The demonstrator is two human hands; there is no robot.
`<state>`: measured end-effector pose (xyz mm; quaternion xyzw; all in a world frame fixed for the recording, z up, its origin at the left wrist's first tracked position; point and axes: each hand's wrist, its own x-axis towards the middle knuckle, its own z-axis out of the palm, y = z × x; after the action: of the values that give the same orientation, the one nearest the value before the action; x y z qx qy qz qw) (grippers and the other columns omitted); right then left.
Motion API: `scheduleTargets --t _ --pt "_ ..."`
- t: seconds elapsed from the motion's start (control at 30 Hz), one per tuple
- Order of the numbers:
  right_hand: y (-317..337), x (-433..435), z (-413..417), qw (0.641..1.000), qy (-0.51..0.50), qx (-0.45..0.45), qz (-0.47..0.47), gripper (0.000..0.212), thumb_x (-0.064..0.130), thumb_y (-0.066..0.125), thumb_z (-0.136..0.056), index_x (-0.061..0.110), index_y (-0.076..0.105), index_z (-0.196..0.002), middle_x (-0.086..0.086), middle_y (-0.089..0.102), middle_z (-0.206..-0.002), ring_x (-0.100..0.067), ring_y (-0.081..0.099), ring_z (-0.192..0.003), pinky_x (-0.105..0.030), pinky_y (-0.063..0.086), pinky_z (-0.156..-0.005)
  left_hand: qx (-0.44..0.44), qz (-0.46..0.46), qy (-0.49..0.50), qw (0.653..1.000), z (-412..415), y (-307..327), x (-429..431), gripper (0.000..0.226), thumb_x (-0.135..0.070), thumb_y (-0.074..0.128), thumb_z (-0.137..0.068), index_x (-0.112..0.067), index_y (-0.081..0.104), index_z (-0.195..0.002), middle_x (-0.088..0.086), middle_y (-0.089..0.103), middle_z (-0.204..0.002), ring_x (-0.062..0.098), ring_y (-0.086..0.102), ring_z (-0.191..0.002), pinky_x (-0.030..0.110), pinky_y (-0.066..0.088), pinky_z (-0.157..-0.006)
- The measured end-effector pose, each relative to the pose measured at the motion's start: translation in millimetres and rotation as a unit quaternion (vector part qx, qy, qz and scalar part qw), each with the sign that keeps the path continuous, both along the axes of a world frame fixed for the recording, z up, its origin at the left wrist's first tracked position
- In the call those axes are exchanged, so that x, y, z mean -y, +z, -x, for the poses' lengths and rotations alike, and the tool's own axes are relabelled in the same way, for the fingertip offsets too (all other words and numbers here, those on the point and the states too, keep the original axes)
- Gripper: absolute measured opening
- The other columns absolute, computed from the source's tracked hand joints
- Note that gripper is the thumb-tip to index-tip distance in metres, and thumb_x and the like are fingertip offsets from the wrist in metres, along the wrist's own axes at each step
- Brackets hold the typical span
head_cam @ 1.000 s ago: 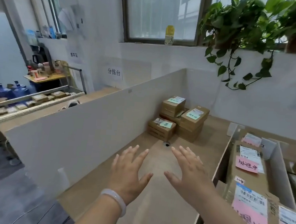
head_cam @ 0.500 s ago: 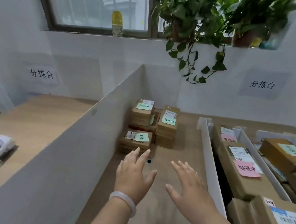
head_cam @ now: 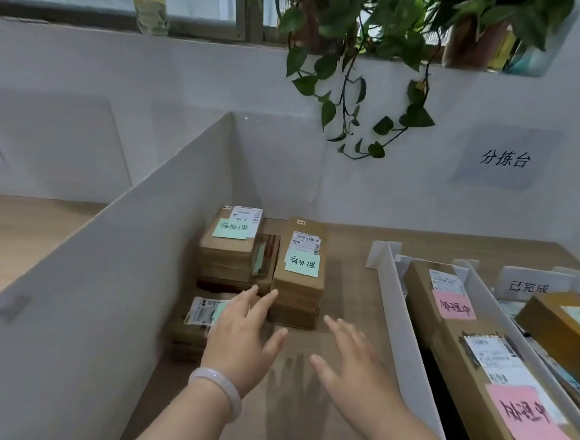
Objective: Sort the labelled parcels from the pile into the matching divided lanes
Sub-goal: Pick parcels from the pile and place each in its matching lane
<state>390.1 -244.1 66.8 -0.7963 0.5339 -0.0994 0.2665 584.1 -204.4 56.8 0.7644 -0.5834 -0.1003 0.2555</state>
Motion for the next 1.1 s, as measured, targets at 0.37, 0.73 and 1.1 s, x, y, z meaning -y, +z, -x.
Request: scheduleTargets --t 0.37,0.73,1.1 --pt "-62 148 -61 0.98 -0.113 0.152 -0.067 0.067 0.04 0.052 -0.096 0.031 0.018 -0.154 0.007 0.026 -0.157 -0.013 0.025 -0.144 -0.029 0.023 -0.114 -0.119 -0.022 0.001 0.993 -26 -63 137 0.063 -0.048 0.051 -0.096 -0.043 0.021 -0.151 -0.006 0.019 -0.161 0.015 0.014 -0.148 0.037 0.019 -0.121" --pt "-71 125 -60 0.875 -0.207 0.412 -0.148 0.052 0.023 0.055 -0.097 0.044 0.038 -0.141 0.025 0.052 -0.128 0.017 0.048 -0.105 -0.009 0.037 -0.08 -0.251 0.095 0.01 0.963 -1 -76 125 0.043 -0.031 0.057 -0.096 -0.048 0.043 -0.133 -0.02 0.033 -0.14 -0.015 0.03 -0.124 -0.005 0.023 -0.093" --pt "10 -28 24 0.841 -0.235 0.476 -0.102 0.054 0.002 0.057 -0.089 0.046 0.057 -0.12 0.025 0.066 -0.115 0.004 0.057 -0.113 -0.028 0.047 -0.094 -0.349 0.068 -0.073 0.932 56 11 14 0.064 -0.047 0.065 -0.073 -0.064 0.035 -0.127 -0.015 0.033 -0.139 -0.005 0.034 -0.129 0.01 0.03 -0.099"
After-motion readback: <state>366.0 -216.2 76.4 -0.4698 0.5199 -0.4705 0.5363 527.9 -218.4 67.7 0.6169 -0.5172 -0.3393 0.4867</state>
